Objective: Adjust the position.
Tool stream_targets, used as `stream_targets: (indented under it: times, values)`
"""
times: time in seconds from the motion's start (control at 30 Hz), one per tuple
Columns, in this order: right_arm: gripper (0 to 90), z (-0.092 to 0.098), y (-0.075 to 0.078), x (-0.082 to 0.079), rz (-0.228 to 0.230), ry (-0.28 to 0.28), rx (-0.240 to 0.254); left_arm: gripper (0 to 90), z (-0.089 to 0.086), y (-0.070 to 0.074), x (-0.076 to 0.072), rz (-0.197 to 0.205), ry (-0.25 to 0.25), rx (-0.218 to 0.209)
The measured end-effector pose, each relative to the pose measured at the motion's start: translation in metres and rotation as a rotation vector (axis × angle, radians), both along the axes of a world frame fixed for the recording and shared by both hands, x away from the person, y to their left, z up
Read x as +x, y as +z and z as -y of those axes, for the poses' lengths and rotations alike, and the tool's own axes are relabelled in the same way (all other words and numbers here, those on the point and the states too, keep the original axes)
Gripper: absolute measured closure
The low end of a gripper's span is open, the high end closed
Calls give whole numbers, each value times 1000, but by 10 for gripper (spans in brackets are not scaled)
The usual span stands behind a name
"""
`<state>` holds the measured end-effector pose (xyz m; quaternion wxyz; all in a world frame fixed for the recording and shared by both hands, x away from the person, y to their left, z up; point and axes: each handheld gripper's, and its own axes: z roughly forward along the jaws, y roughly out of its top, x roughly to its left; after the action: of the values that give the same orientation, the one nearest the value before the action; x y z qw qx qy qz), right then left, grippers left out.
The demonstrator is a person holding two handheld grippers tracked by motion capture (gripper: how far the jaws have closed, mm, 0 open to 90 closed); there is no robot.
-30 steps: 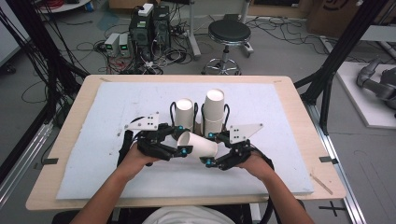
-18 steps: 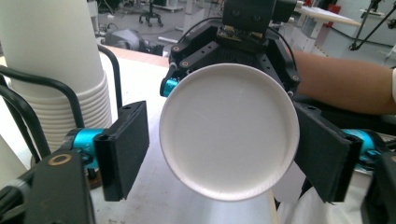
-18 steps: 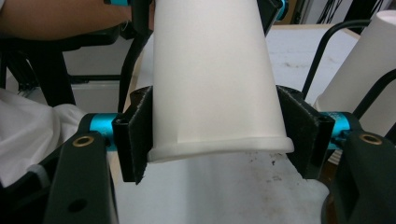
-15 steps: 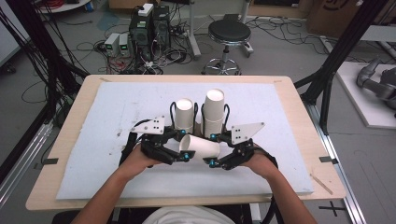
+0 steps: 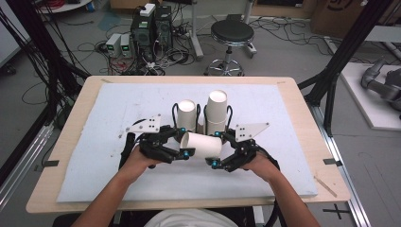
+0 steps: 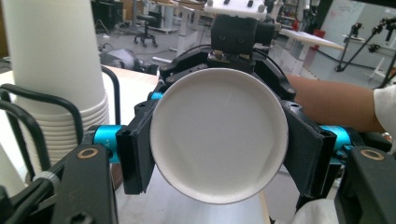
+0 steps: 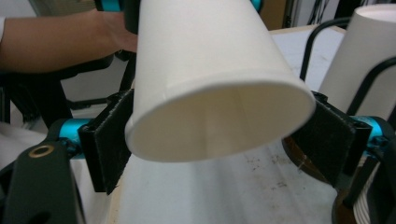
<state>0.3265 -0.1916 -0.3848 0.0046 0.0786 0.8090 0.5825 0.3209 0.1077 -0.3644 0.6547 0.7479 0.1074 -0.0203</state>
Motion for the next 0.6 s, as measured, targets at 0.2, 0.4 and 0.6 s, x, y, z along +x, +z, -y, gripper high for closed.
stream_targets:
  times: [0.2,0.4,0.6]
  values:
    - [301,6,3,0,23,28,8,355,1,-1,0,6,-25,18]
    - [341,9,3,1,39,40,-10,241,3,1,-1,23,27,56]
    - [350,8,3,1,33,51,-32,265,6,-2,-2,31,-12,84]
